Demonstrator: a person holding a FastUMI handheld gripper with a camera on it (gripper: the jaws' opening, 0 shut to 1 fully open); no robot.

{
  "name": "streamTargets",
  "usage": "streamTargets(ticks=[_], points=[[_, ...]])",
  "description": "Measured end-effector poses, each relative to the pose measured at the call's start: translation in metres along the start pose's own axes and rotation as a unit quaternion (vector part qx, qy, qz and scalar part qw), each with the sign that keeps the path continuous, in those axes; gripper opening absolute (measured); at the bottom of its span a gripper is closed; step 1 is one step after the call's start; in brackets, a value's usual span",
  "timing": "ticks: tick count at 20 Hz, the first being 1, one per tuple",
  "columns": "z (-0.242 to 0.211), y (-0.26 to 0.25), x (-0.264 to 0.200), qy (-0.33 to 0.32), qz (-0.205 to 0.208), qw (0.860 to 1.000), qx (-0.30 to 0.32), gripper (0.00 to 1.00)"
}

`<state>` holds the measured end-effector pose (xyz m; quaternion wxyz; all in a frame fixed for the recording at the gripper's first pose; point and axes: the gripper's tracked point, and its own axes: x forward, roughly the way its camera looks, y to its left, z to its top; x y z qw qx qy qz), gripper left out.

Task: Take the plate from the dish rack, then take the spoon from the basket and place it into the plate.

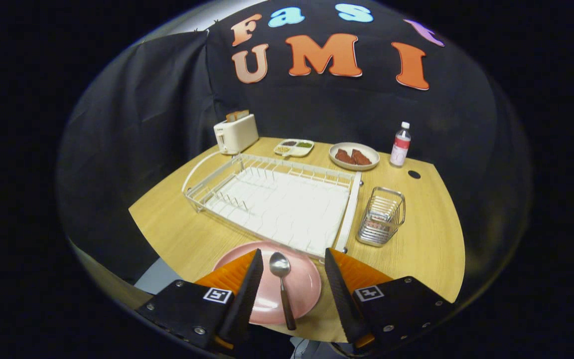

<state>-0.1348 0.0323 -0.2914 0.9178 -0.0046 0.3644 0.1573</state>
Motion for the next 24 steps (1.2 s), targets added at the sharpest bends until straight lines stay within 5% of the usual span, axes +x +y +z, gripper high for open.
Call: streamTargets(ticks=[6,24], points=[[0.098,-0.022,-0.027,-0.124,-0.038,0.992,-0.006,0.87],[0.258,-0.072,-0.125,-0.34,-0.149,0.929,-0.02,0.87]])
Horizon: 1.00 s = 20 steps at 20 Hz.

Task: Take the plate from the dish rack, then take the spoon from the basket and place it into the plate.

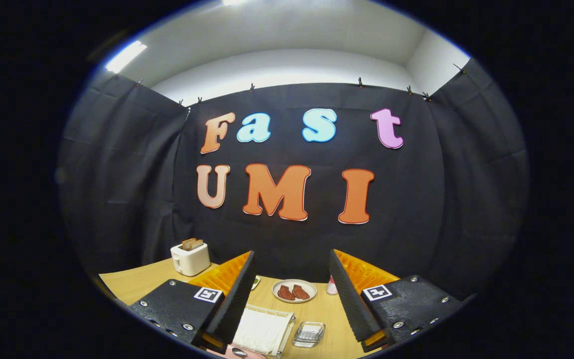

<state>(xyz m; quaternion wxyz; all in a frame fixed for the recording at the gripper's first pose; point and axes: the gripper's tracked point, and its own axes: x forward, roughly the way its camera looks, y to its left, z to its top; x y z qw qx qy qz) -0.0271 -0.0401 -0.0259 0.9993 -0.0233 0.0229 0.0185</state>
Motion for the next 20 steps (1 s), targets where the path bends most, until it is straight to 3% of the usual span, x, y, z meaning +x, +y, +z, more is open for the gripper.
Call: streamTargets(ticks=[10,20], points=[[0.019,-0.011,-0.001,-0.015,-0.021,1.0,-0.011,0.88],[0.028,-0.001,0.0,-0.029,-0.013,0.999,-0.009,0.89]])
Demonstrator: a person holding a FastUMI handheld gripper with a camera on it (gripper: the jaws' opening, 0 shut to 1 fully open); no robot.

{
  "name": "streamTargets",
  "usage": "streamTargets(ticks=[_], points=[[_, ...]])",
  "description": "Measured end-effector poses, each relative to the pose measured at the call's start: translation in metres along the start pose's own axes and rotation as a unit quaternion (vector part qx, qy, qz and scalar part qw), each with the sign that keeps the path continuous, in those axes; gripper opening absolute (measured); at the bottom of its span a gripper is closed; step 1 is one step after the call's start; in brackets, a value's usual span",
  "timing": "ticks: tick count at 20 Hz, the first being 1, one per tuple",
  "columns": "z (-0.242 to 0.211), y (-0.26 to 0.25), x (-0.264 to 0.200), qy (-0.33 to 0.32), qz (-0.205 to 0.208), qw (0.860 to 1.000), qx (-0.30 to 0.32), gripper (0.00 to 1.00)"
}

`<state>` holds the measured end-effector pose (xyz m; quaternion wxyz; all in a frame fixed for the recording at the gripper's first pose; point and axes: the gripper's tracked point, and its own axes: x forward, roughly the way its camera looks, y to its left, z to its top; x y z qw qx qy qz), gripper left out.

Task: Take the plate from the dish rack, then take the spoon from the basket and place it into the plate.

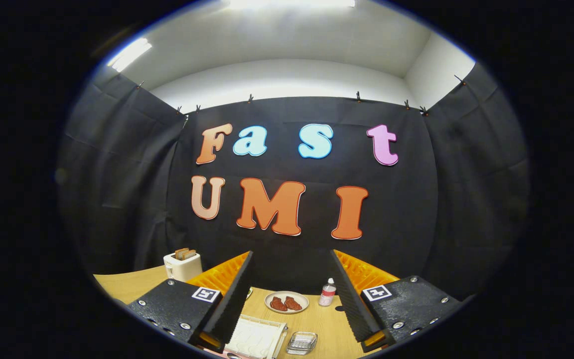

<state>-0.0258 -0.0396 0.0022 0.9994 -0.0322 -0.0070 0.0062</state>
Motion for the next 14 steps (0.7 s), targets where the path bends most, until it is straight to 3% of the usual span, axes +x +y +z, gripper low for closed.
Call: streamTargets(ticks=[14], points=[[-0.0012,0.0042,0.0001,-0.021,-0.005,1.0,-0.004,0.91]])
